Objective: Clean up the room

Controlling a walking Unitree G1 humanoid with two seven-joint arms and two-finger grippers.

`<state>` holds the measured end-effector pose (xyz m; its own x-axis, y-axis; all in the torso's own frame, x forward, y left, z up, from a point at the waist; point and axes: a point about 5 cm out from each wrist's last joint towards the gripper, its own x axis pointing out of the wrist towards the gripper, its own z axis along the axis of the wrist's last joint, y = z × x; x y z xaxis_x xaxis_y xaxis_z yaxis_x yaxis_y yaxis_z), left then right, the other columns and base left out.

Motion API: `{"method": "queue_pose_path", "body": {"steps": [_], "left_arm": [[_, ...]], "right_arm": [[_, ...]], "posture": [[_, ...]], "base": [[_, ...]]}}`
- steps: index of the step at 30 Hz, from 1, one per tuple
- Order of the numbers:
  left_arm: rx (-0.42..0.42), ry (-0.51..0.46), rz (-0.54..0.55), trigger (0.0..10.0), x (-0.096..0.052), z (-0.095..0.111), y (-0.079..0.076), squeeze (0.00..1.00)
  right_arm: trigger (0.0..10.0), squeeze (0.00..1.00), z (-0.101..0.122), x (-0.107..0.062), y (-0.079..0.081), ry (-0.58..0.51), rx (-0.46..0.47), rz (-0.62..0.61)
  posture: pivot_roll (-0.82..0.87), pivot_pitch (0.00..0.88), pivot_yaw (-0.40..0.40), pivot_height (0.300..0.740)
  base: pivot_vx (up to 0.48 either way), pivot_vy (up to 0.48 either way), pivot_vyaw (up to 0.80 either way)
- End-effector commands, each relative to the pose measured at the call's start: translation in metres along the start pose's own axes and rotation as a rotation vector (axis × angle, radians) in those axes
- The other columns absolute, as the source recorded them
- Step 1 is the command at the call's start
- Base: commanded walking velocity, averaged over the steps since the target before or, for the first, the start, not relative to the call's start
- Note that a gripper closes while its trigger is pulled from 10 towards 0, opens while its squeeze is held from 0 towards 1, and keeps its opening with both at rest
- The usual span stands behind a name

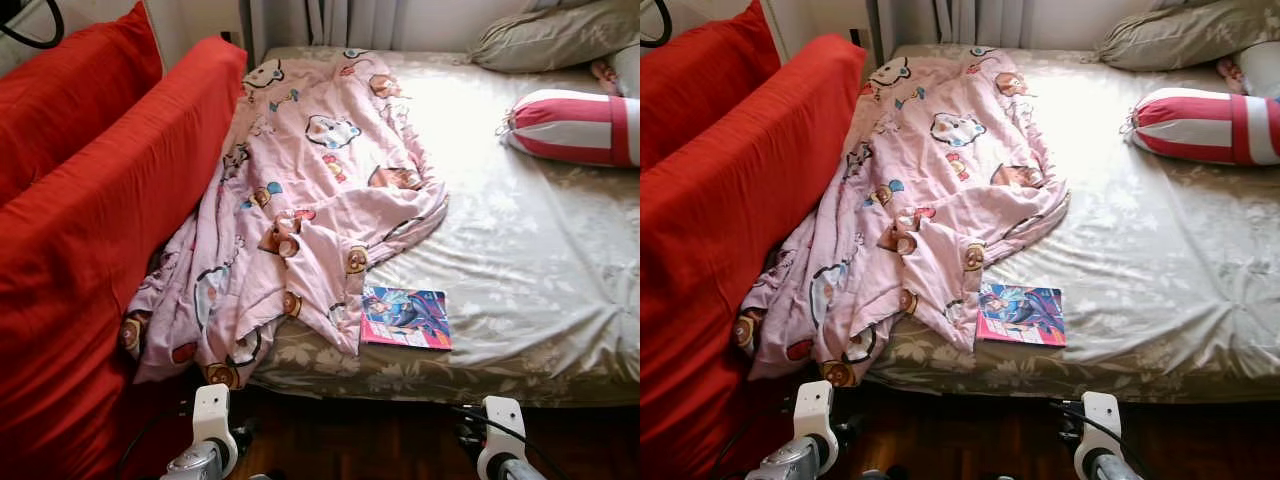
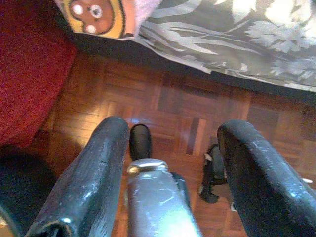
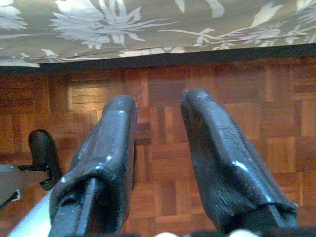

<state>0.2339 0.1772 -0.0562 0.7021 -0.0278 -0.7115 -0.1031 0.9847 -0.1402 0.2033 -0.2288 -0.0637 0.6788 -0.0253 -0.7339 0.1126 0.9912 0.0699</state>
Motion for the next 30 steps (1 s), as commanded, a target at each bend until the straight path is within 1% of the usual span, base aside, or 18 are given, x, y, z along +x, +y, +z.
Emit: {"method": "queue_pose_path", "body": {"steps": [1,3,4,5,6,7,9,10,11,12,13,14,16,19,26,28,30], "left_arm": [[-0.016,0.049,-0.006,10.0,-0.008,-0.032,0.002,0.0],[-0.01,0.066,-0.017,10.0,-0.018,-0.058,0.006,0.0],[-0.005,0.074,-0.024,10.0,-0.022,-0.066,0.007,0.0],[0.004,0.085,-0.029,10.0,-0.023,-0.07,0.008,0.0],[0.004,0.085,-0.029,10.0,-0.023,-0.07,0.008,0.0],[0.019,0.104,-0.034,10.0,-0.025,-0.075,0.009,0.0],[0.024,0.11,-0.035,10.0,-0.026,-0.076,0.009,0.0],[0.035,0.106,-0.041,10.0,-0.026,-0.075,0.01,0.0],[0.041,0.102,-0.045,10.0,-0.025,-0.074,0.01,0.0],[0.044,0.098,-0.047,10.0,-0.025,-0.072,0.011,0.0],[0.056,0.08,-0.056,10.0,-0.024,-0.067,0.013,0.0],[0.056,0.08,-0.056,10.0,-0.024,-0.067,0.013,0.0],[0.065,0.054,-0.054,10.0,-0.022,-0.059,0.017,0.0],[0.064,0.035,-0.034,10.0,-0.021,-0.051,0.023,0.0],[0.029,-0.011,-0.026,10.0,-0.017,-0.04,0.02,0.0],[0.026,-0.017,-0.027,10.0,-0.017,-0.039,0.02,0.0],[0.031,-0.021,-0.03,10.0,-0.017,-0.038,0.021,0.0]], "right_arm": [[10.0,0.0,-0.009,-0.004,-0.006,0.021,-0.013,0.004],[10.0,0.0,-0.01,-0.005,-0.008,0.022,-0.006,0.0],[10.0,0.0,-0.011,-0.005,-0.008,0.022,-0.012,0.004],[10.0,0.0,-0.011,-0.005,-0.008,0.023,-0.02,0.007],[10.0,0.0,-0.011,-0.005,-0.008,0.023,-0.02,0.007],[10.0,0.0,-0.012,-0.006,-0.009,0.019,-0.01,0.002],[10.0,0.0,-0.013,-0.006,-0.009,0.015,0.002,-0.004],[10.0,0.0,-0.013,-0.006,-0.008,0.004,0.033,-0.017],[10.0,0.0,-0.013,-0.006,-0.008,0.001,0.043,-0.021],[10.0,0.0,-0.013,-0.006,-0.007,-0.003,0.048,-0.022],[10.0,0.0,-0.012,-0.005,-0.004,-0.006,0.055,-0.017],[10.0,0.0,-0.012,-0.005,-0.004,-0.006,0.055,-0.017],[10.0,0.0,-0.012,-0.003,0.001,-0.004,0.053,-0.002],[10.0,0.0,-0.012,-0.001,0.01,0.008,0.03,0.025],[10.0,0.0,-0.011,0.0,0.014,0.007,0.033,0.028],[10.0,0.0,-0.011,0.0,0.014,0.007,0.034,0.029],[10.0,0.0,-0.011,0.0,0.015,0.001,0.053,0.026]], "posture": [[0.0,0.164,-0.067,0.74],[0.0,0.165,-0.059,0.74],[0.0,0.168,-0.054,0.74],[0.0,0.172,-0.038,0.74],[0.0,0.172,-0.038,0.74],[0.0,0.172,-0.007,0.74],[0.0,0.172,-0.007,0.74],[0.01,0.18,0.025,0.74],[0.01,0.18,0.025,0.74],[0.01,0.17,0.018,0.74],[0.0,0.176,0.006,0.74],[0.0,0.176,0.006,0.74],[-0.02,0.174,-0.017,0.74],[-0.02,0.162,-0.035,0.74],[0.01,0.165,-0.027,0.74],[0.01,0.164,-0.019,0.74],[0.01,0.162,-0.014,0.74]], "base": [[0.0,0.0,0.0],[0.0,0.0,0.0],[0.0,0.0,0.0],[0.0,0.0,0.0],[0.0,0.0,0.0],[0.0,0.0,0.0],[0.0,0.0,0.0],[0.0,0.0,0.0],[0.0,0.0,0.0],[0.0,0.0,0.0],[0.0,0.0,0.0],[0.0,0.0,0.0],[0.0,0.0,0.0],[0.0,0.0,0.0],[0.0,0.0,0.0],[0.0,0.0,0.0],[0.0,0.0,0.0]]}}
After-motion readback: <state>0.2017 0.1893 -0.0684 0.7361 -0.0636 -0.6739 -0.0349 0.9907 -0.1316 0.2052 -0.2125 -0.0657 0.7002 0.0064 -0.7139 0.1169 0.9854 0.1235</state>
